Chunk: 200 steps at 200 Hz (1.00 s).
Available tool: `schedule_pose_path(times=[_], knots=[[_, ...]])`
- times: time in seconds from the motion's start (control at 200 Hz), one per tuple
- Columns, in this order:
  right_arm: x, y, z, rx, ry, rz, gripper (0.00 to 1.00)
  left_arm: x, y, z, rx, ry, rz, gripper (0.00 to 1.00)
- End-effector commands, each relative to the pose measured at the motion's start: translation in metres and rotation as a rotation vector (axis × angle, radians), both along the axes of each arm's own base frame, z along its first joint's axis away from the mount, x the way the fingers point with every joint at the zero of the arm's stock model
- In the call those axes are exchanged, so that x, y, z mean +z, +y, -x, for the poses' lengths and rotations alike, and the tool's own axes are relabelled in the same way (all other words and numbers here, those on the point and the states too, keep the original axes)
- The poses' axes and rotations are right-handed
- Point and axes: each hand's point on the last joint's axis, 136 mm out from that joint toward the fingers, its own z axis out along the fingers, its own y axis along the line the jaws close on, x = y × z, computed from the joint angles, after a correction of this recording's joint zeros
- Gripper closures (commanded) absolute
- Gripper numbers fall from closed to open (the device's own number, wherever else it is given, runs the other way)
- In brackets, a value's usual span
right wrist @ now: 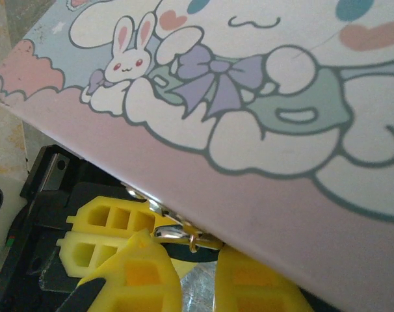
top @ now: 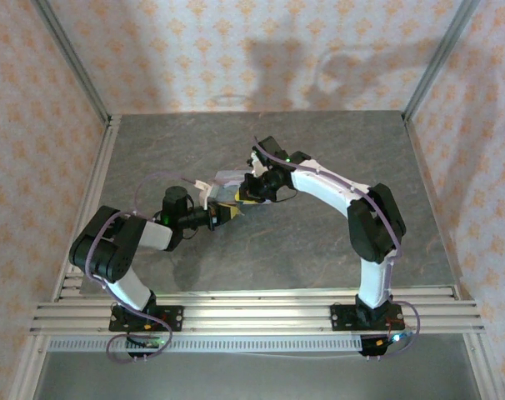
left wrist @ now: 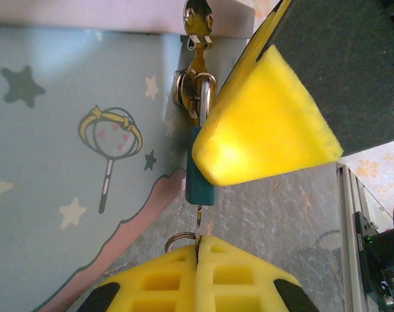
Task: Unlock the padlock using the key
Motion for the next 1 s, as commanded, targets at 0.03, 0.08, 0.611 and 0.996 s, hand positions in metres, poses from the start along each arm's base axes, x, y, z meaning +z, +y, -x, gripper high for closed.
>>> schedule_pose_path(times=[0.03,0.08,0.611,0.996], knots=[[0.017,0.001,0.006,0.013,-0.010,-0.044,0.99,0.014,0.001,-0.011,0.025,-0.064,0.020,1.00],[0.016,0.001,0.007,0.014,-0.012,-0.040,0.99,0.016,0.001,-0.012,0.026,-0.069,0.020,1.00],[0.000,-0.006,0.009,-0.003,-0.005,-0.005,0.99,0.015,0.003,-0.014,0.039,-0.019,-0.048,1.00],[-0.030,0.009,0.017,-0.021,0.032,-0.011,1.00,-0.014,-0.002,-0.011,0.072,0.040,-0.112,1.00]])
